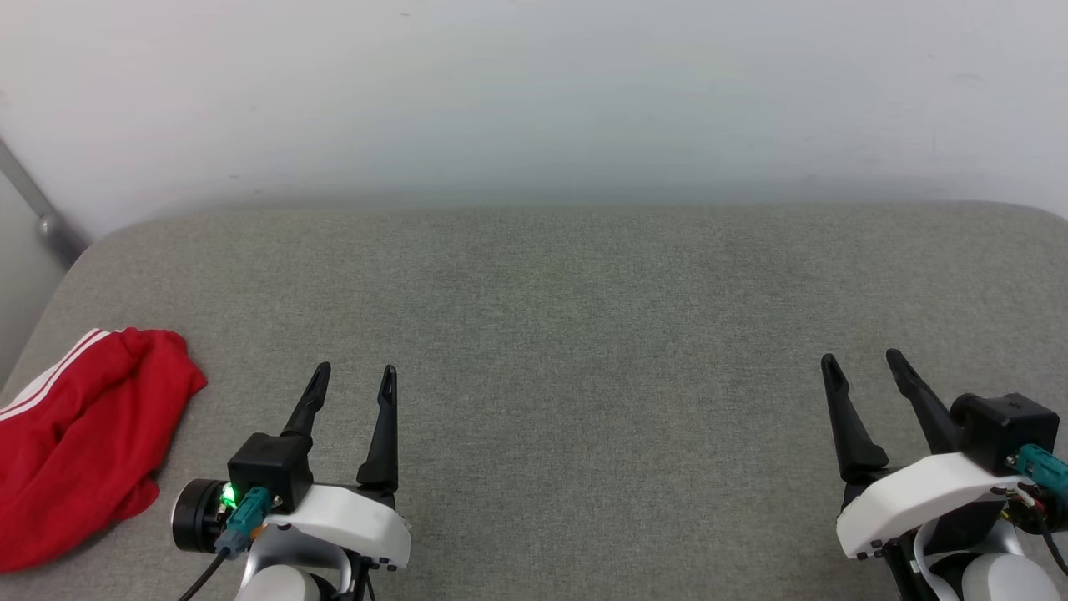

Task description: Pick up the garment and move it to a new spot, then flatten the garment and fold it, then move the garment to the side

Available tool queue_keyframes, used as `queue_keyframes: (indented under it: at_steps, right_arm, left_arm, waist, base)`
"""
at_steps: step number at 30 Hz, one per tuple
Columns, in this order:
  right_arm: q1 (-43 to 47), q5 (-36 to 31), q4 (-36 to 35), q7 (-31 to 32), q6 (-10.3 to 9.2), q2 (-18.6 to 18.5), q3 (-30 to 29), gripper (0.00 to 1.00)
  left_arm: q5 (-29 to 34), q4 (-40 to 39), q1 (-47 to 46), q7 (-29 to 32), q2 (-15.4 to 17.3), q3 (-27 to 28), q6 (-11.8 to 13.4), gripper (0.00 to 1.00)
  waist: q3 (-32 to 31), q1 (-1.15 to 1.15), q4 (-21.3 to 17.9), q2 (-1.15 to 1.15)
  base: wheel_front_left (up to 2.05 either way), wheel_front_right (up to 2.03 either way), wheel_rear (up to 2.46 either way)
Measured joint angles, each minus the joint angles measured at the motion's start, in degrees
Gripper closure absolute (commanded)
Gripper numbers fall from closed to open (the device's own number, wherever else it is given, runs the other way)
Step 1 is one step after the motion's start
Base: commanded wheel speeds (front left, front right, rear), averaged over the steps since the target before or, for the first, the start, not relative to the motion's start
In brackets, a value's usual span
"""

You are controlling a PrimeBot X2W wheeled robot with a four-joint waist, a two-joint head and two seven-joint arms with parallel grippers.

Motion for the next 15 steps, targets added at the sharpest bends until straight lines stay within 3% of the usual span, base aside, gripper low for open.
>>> queue_keyframes:
  at_steps: [15]
  right_arm:
    - [0.0, -6.5, -1.1, 0.0, 0.0, 0.2, 0.0, 0.0]
  left_arm:
    - [4.6, 0.7, -0.3, -1.8, -0.7, 0.2, -0.8, 0.0]
  waist:
    - [0.0, 0.0, 0.2, 0.0]
  base:
    - [0.0, 0.0, 0.0]
